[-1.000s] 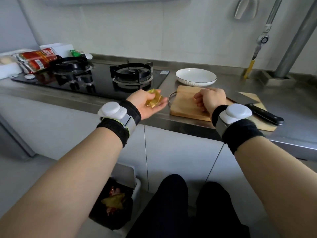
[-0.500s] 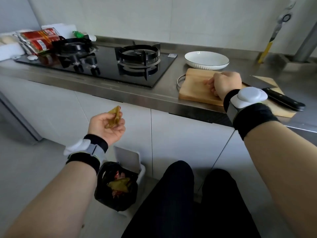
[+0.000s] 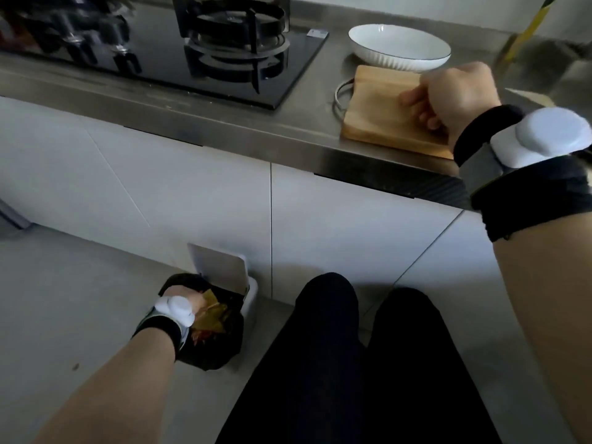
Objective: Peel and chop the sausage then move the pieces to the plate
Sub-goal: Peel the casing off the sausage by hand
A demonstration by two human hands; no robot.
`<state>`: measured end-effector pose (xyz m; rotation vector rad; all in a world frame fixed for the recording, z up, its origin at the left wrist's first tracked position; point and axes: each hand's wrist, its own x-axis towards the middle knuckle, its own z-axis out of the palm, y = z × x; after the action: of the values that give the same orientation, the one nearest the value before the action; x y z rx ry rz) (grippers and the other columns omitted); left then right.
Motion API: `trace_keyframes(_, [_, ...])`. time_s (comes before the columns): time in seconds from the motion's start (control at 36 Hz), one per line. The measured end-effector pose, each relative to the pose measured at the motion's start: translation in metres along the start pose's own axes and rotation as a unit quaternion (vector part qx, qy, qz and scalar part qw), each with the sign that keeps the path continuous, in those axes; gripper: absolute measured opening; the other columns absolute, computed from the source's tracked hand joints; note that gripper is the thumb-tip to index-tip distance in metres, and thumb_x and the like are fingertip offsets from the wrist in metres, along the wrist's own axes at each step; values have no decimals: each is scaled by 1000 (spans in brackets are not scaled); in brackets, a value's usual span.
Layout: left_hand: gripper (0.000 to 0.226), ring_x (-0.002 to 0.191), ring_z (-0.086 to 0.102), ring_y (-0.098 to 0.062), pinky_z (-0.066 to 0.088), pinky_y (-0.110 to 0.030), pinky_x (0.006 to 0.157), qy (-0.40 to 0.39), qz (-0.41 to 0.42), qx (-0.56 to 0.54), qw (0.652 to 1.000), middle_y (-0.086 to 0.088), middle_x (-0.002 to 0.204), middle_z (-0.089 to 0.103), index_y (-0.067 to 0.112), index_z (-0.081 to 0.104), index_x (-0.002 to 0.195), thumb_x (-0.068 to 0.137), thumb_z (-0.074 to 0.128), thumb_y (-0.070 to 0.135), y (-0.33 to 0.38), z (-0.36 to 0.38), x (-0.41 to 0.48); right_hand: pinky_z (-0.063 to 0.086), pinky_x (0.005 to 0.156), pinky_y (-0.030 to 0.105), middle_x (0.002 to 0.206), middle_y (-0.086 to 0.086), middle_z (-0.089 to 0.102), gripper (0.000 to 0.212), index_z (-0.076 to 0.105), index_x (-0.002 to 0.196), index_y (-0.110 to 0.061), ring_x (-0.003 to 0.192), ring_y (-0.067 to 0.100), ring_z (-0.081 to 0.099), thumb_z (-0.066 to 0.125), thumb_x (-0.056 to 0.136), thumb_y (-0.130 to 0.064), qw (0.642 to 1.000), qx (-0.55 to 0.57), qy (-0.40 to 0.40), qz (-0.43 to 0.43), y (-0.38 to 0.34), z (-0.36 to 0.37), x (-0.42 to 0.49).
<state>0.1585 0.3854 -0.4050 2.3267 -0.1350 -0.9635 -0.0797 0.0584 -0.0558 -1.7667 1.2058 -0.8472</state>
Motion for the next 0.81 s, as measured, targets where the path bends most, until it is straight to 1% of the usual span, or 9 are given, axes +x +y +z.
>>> trace_keyframes(0.06, [40,115,57,-24,41,-20,86,4,16,43,999,-6,129,60,8,59,126,99,47,36,2,2,7,34,37,20,60,6,62,32,71,66,-9,38,11,44,42,80,-12,1000,-2,9,9,3,6,7])
trace_keyframes(0.14, [65,111,56,-29,40,-30,87,-35,18,120,992,-14,122,61,-8,57,125,75,61,33,-2,11,13,32,37,20,65,9,64,32,72,65,-10,40,12,45,43,77,-14,1000,11,5,8,4,3,11])
trace_keyframes(0.25, [13,78,54,-21,47,-31,73,20,2,154,988,-7,84,59,18,67,93,83,74,23,-3,16,29,32,38,20,72,11,66,29,74,69,-8,43,11,45,48,80,-13,1000,15,9,-10,6,0,11])
trace_keyframes(0.42, [28,81,56,-20,46,-27,77,15,22,189,982,-5,74,54,22,50,66,72,63,45,-16,26,47,30,37,17,64,5,61,30,73,72,-9,40,8,42,47,86,-17,1000,9,4,-4,6,3,13])
trace_keyframes(0.44, [24,92,58,-23,43,-29,83,1,32,207,978,-7,81,55,23,52,70,71,56,47,-17,28,44,30,37,17,64,5,61,30,73,72,-9,40,8,43,47,86,-17,1000,4,10,-8,6,3,13])
trace_keyframes(0.5, [55,120,53,-34,37,-35,100,-22,47,230,972,-19,117,59,7,64,105,74,42,48,-26,29,52,31,37,17,65,6,61,30,72,70,-10,40,8,43,47,85,-18,1000,0,15,-22,6,4,10])
trace_keyframes(0.56, [68,124,47,-41,39,-45,105,-9,6,260,966,-25,137,49,-3,52,127,78,55,44,-29,32,62,31,38,18,70,9,63,30,71,68,-10,43,10,45,48,85,-18,999,1,20,-38,7,4,9])
trace_keyframes(0.72, [52,117,39,-40,43,-47,93,113,80,417,898,-17,126,39,12,47,120,77,67,31,-35,37,46,31,37,16,60,3,58,27,73,70,-12,42,9,43,50,84,-19,999,-2,12,-37,9,4,11])
trace_keyframes(0.81, [50,117,46,-38,45,-45,91,37,187,456,869,-15,126,48,15,51,129,84,61,35,-40,40,49,31,37,15,61,1,57,27,73,75,-12,41,7,42,49,84,-21,1000,-1,-6,-21,9,4,13])
